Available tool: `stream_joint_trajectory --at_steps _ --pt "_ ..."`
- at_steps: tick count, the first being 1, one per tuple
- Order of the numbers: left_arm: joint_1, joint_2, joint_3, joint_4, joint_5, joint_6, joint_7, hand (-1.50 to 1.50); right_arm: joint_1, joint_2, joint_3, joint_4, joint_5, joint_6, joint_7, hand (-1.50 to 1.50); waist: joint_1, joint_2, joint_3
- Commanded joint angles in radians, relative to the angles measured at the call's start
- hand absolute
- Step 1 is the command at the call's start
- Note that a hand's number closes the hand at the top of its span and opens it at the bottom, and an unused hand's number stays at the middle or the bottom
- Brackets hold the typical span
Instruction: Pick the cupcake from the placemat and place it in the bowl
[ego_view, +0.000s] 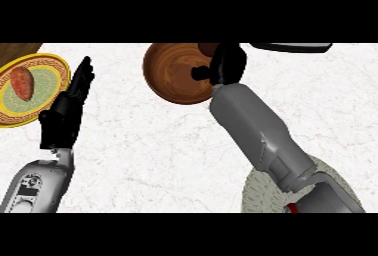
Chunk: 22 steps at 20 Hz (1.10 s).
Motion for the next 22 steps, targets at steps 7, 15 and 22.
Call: stream_joint_trajectory --at_steps 7,15,22 --pt "-0.001 -0.005 0.001 -0.017 -0.003 -0.002 0.034 0.00 0.040 0.000 -0.166 -0.039 -0.214 -0.084 -0.401 -1.50 -0.012 -0.006 0.001" --pt "0.077 -0.012 0.036 0.025 -0.017 0.013 -0.051 0.00 0.174 0.000 -0.165 -0.202 -0.443 -0.021 -0.566 -1.50 -0.064 -0.035 -0.002" --pt "0.066 0.004 0.073 -0.023 -0.017 0.006 0.034 0.00 0.406 0.000 -0.181 -0.472 -0.502 0.096 -0.702 -1.50 -0.099 -0.044 -0.002"
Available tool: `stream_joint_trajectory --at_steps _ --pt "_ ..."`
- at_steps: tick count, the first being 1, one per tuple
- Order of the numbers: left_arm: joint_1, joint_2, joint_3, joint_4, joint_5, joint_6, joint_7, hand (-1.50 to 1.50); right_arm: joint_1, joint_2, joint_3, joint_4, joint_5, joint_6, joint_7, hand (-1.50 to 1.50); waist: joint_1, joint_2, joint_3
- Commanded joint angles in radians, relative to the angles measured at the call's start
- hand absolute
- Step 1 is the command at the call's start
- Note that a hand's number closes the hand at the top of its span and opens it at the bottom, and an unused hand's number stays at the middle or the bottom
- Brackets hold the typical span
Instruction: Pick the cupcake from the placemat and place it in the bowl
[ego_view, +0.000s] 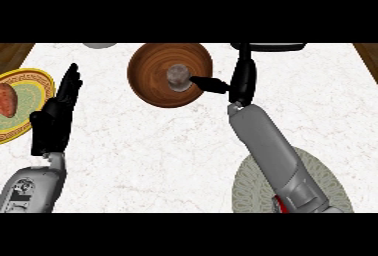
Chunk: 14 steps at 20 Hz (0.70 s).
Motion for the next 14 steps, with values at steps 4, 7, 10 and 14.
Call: stream_joint_trajectory --at_steps 4,7,10,14 --pt "0.021 0.016 0.046 -0.005 0.011 -0.023 -0.018 0.00 0.288 0.000 0.129 -0.337 0.023 0.074 0.006 -1.50 -0.023 -0.007 -0.001" --pt "0.012 -0.026 -0.001 -0.020 -0.042 0.002 0.022 0.00 0.378 -0.039 0.147 -0.464 0.042 0.134 0.050 -1.50 -0.018 -0.005 -0.001" --pt "0.095 0.003 0.035 -0.097 0.006 -0.051 -0.022 0.00 0.456 -0.001 0.200 -0.495 0.065 0.082 -0.002 -1.50 -0.008 -0.004 -0.001" --pt "0.040 -0.023 0.036 -0.101 -0.034 -0.050 0.062 0.00 0.455 0.000 0.151 -0.535 0.094 0.131 0.041 -1.50 -0.009 -0.003 -0.001"
